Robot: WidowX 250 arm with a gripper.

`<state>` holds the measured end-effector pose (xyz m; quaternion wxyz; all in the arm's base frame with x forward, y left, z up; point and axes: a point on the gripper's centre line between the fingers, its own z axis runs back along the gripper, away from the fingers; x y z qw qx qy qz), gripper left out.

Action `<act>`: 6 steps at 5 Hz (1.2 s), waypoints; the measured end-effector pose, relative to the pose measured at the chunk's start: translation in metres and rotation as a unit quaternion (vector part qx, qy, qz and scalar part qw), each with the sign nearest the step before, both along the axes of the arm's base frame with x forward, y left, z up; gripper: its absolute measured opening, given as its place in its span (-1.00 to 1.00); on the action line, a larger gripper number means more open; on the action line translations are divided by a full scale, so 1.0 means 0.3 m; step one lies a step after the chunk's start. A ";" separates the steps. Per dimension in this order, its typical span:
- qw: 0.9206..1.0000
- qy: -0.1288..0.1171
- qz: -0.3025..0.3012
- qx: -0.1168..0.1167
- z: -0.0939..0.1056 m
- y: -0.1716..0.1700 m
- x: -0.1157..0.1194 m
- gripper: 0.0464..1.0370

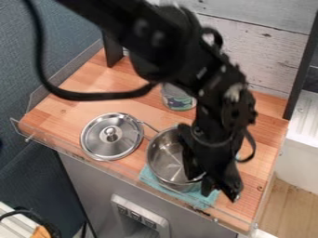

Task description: Move the silver pan onto the blue cloth

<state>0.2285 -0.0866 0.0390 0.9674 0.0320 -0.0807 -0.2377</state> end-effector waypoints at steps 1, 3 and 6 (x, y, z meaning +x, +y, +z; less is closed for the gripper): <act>0.999 -0.005 0.039 -0.016 0.084 0.025 0.026 0.69; 0.991 0.035 0.125 -0.040 0.140 0.110 0.052 0.95; 0.990 0.037 0.126 -0.043 0.139 0.111 0.051 0.93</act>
